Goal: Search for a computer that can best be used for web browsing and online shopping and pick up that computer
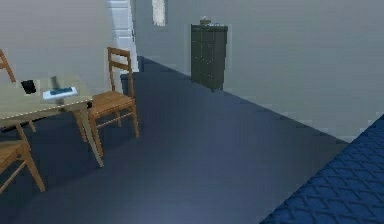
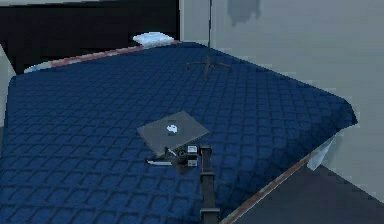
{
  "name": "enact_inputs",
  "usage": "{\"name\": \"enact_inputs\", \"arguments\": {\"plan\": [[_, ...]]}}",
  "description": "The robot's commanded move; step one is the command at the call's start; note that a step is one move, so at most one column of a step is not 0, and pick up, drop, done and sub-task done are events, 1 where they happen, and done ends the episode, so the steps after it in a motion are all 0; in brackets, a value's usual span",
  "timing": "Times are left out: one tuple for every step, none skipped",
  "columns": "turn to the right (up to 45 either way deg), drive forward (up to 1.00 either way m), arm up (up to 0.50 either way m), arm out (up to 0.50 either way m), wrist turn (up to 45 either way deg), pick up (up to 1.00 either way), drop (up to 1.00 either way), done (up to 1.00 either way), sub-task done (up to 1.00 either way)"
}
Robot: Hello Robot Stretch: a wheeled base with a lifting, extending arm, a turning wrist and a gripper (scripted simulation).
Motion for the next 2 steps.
{"name": "enact_inputs", "arguments": {"plan": [[0.0,0.0,0.1,0.0,0.0,0.0,0.0,0.0,0.0],[0.0,0.0,0.0,0.0,0.0,0.0,0.0,1.0,0.0]]}}
